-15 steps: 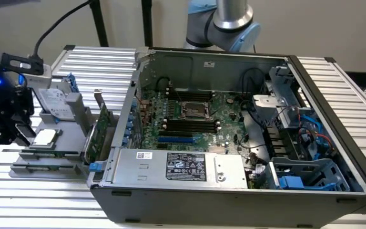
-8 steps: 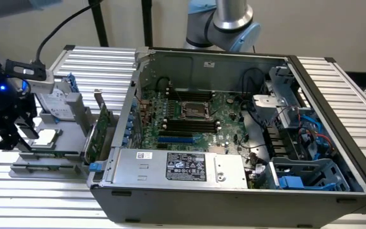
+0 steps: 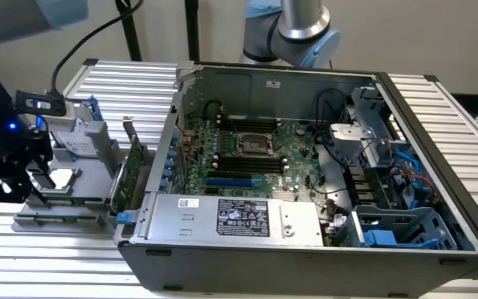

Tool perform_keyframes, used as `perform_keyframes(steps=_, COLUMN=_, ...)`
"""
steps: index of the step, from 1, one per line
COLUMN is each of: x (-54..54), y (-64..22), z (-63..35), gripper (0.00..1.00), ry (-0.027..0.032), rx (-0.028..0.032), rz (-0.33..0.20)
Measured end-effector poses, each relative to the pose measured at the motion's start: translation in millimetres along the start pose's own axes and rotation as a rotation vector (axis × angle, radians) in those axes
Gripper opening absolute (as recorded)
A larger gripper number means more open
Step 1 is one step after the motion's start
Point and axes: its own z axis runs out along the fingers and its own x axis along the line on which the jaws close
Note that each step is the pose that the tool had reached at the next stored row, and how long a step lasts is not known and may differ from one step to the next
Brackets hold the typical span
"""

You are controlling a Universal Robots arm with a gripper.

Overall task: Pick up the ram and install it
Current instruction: 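Pick up the ram and move it above insertion slot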

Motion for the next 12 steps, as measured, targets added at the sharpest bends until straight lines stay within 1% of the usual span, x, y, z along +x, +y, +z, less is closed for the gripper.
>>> perform_keyframes(steps=12, x=0.8, y=0.1, z=21.9, gripper=1.00, ry=0.0001, rx=-0.0006, rz=-0.017)
